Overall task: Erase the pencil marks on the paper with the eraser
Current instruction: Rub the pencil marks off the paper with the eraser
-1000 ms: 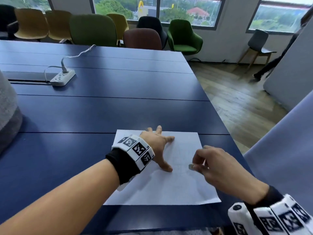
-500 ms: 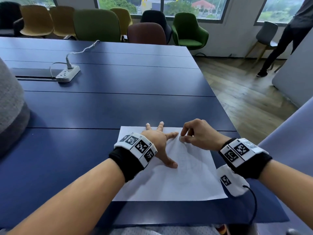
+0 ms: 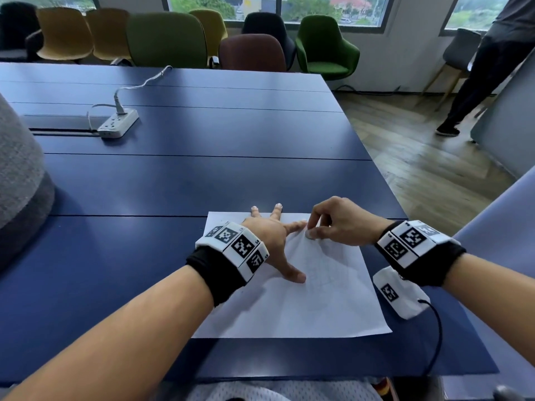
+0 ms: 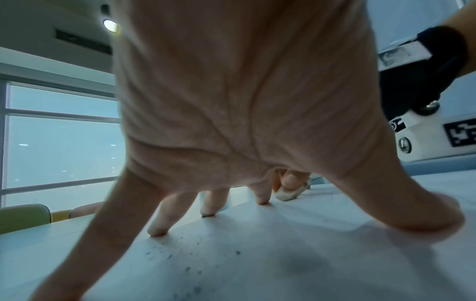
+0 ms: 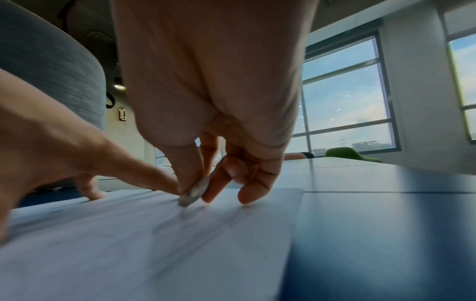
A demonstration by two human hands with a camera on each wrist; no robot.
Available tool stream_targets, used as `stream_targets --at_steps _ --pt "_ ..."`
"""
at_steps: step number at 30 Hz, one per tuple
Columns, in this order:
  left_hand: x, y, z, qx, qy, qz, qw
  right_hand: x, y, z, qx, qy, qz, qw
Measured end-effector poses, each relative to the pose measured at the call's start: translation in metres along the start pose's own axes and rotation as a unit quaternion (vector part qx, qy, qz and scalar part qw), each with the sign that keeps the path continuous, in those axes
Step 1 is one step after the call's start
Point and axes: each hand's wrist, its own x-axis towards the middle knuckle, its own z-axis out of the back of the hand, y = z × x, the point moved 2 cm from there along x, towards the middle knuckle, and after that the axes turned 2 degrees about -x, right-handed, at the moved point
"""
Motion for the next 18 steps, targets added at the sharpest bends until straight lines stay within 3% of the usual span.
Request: stream_targets --at_steps 3,9,14,18 --pt "-0.002 -0.001 0.001 0.002 -0.005 -0.002 1.000 0.005 -0.010 0.004 0.003 -0.043 -0.032 0.999" --pt "-0.002 0.000 0.000 -0.004 -0.001 -0.001 1.000 -0.010 0.006 -0.011 0.026 0.042 0.010 0.999" --pt "-0.003 0.000 0.001 -0.004 -0.001 -0.001 1.000 0.001 -0.008 0.003 -0.008 -0.022 -0.029 0.999" --pt "-0.003 0.000 0.001 -0.005 -0.002 -0.001 1.000 -0.012 0.005 -0.011 0.015 0.047 0.004 0.999"
